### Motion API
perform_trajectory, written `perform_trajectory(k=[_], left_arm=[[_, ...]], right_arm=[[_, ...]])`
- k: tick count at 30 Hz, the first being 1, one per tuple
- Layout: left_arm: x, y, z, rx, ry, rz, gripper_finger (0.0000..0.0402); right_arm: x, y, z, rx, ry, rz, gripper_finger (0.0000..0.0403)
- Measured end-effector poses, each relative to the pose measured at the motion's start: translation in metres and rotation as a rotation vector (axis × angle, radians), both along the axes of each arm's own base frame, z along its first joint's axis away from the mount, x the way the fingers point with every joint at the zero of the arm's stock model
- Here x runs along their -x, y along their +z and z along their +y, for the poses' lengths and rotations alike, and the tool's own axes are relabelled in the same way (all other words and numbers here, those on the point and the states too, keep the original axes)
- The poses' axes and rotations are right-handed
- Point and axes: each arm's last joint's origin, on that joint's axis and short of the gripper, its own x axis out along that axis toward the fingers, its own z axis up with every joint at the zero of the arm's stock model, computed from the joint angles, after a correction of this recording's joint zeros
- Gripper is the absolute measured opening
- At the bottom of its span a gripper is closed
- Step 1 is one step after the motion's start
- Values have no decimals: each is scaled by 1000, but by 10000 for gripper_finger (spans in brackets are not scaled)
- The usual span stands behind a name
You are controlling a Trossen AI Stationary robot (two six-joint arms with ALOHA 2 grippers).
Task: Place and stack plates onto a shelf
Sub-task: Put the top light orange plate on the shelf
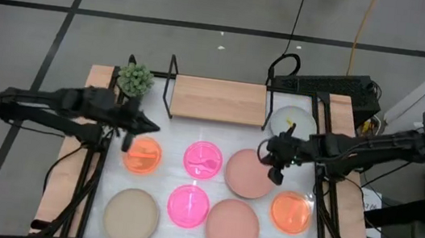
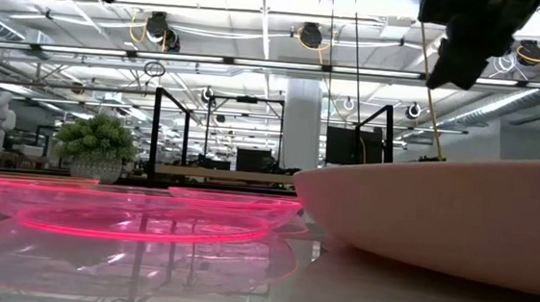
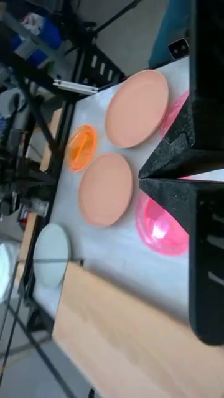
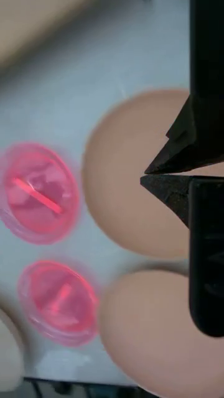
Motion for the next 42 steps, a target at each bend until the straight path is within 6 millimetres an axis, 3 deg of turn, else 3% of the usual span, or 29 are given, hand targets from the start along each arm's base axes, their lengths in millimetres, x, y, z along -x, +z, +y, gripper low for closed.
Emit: perform_trajectory(k=[7, 15, 19, 26, 42], left_arm=[[-35, -26, -12, -14, -66, -29, 15], [-53, -39, -19, -65, -97, 11, 15], [-53, -40, -22, -71, -114, 14, 15], [-52, -37, -22, -86, -121, -5, 15], [-51, -38, -27, -84, -146, -4, 15]], right_arm=[[2, -15, 28, 5, 94, 54, 13], [-7, -38, 53, 92, 267, 160, 81], [-9, -47, 63, 151, 378, 191, 111], [-14, -55, 75, 107, 468, 200, 139], [-27, -91, 88, 159, 522, 326, 141]])
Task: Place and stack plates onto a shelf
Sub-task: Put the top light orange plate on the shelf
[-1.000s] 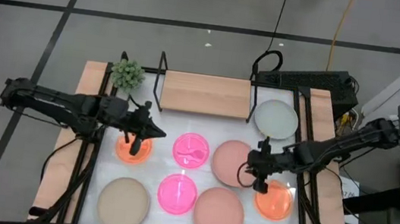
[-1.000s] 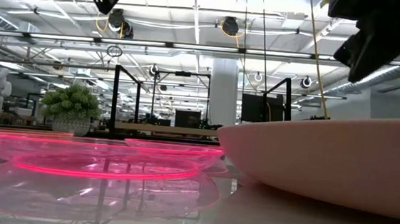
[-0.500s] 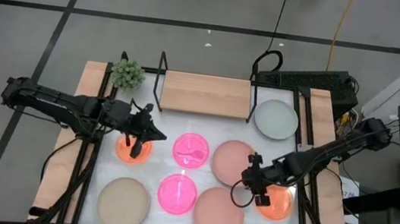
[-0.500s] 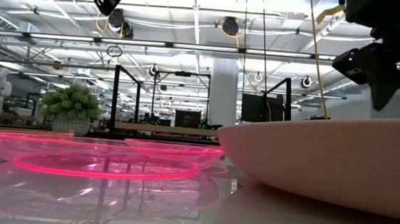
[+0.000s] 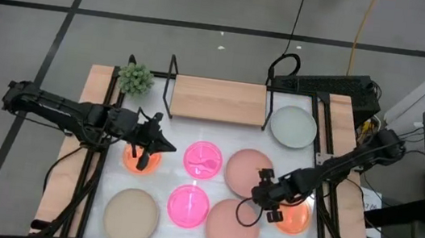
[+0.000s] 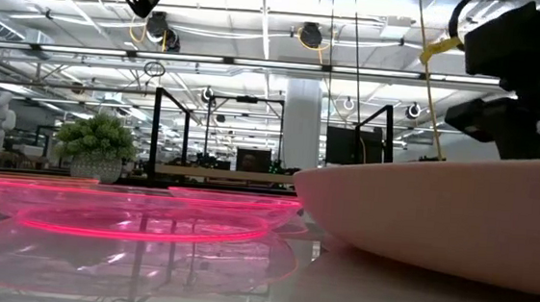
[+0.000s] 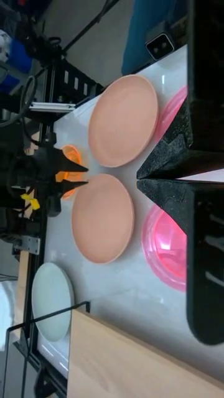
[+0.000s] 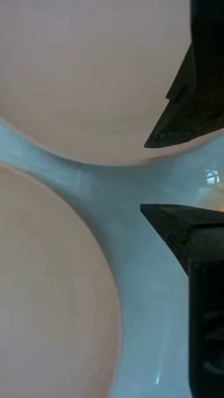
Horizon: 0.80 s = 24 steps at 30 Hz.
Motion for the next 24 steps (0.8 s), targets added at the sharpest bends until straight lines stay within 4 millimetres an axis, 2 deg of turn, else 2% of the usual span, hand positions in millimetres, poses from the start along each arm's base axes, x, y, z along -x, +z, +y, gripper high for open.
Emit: perform_trajectory(k=[7, 11, 17, 22, 24], left_arm=[[-1, 0, 1, -37, 15, -11, 15], [-10, 0, -2, -64, 1, -51, 15], [-26, -5, -8, -114, -35, -89, 15], [-33, -10, -9, -125, -39, -86, 15], [-34, -10, -9, -126, -39, -90, 15]], right_arm=[[-2, -4, 0, 41, 14, -3, 130], [-2, -4, 0, 42, 14, -2, 113], [-2, -5, 0, 50, 20, 1, 67], [-2, -5, 0, 51, 22, -1, 14], [-2, -5, 0, 57, 31, -4, 5]])
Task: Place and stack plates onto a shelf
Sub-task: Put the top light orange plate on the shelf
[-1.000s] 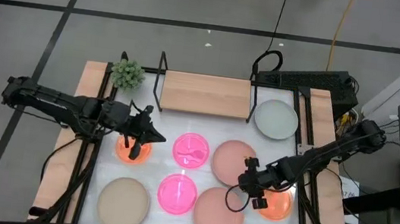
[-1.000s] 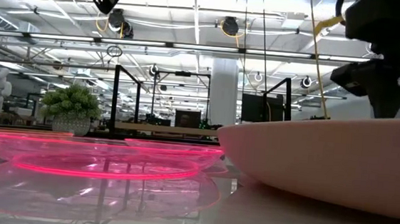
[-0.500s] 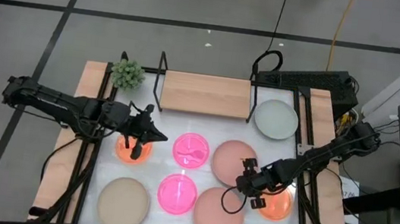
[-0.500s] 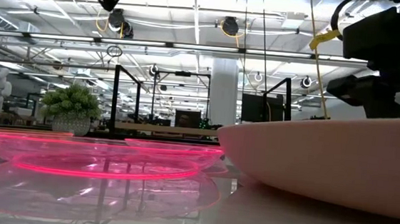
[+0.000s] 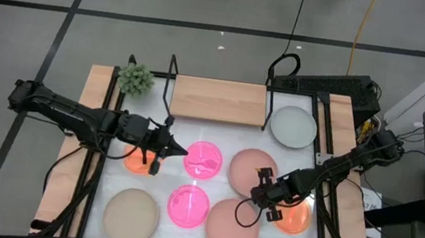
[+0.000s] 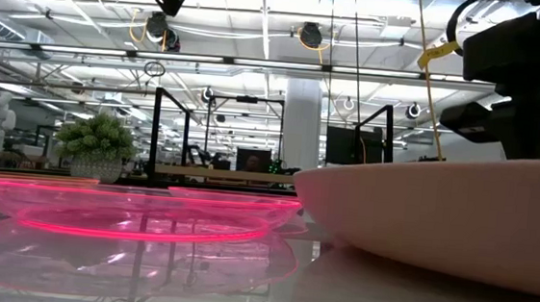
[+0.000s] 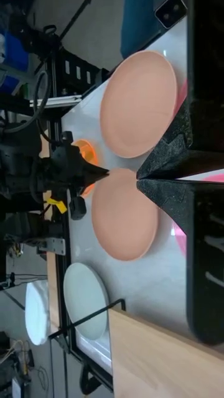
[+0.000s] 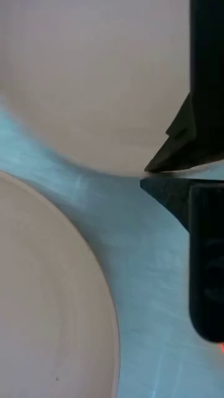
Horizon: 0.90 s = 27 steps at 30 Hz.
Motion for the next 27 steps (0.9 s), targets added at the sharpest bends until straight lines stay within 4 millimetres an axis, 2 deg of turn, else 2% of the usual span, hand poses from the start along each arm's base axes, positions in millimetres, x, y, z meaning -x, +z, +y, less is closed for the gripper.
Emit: perform_trajectory(k=[9, 14, 17, 22, 27], left_arm=[[-1, 1, 0, -28, -6, -19, 15], [-1, 1, 2, -57, 48, -22, 18], [-1, 1, 2, -51, 57, -22, 38], [-2, 3, 0, -54, 48, -48, 96], [-6, 3, -12, -85, -7, -83, 133]], right_arm=[[0, 5, -3, 87, 35, -59, 2], [-4, 23, -2, 105, 56, -138, 1], [-8, 35, 0, 103, 71, -159, 1], [-16, 56, 3, 142, 80, -214, 1], [-24, 74, 6, 178, 119, -273, 1]])
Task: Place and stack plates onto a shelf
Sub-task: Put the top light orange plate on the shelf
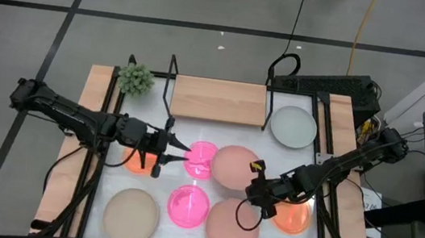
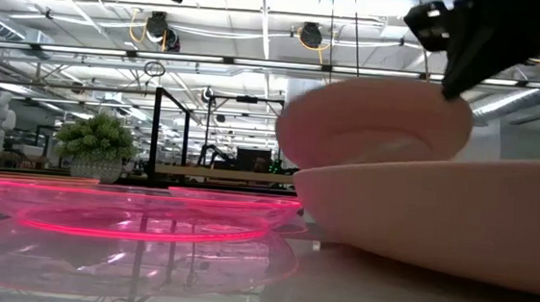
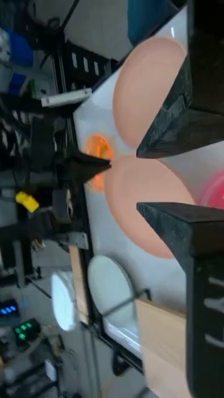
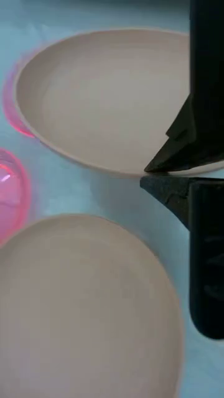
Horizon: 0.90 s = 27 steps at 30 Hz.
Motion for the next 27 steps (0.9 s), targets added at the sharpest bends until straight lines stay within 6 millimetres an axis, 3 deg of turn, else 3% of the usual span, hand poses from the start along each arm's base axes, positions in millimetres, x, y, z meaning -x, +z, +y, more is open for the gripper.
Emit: perform_trajectory(k=[10, 19, 27], left_arm=[[-33, -20, -30, -114, -115, 63, 140], [-69, -23, -43, -253, -184, 213, 232], [-89, -43, -42, -383, -232, 385, 209]], right_arm=[[-8, 15, 3, 42, 38, -96, 0], [-10, 17, 4, 32, 43, -123, 0], [-11, 17, 4, 28, 44, -127, 0]])
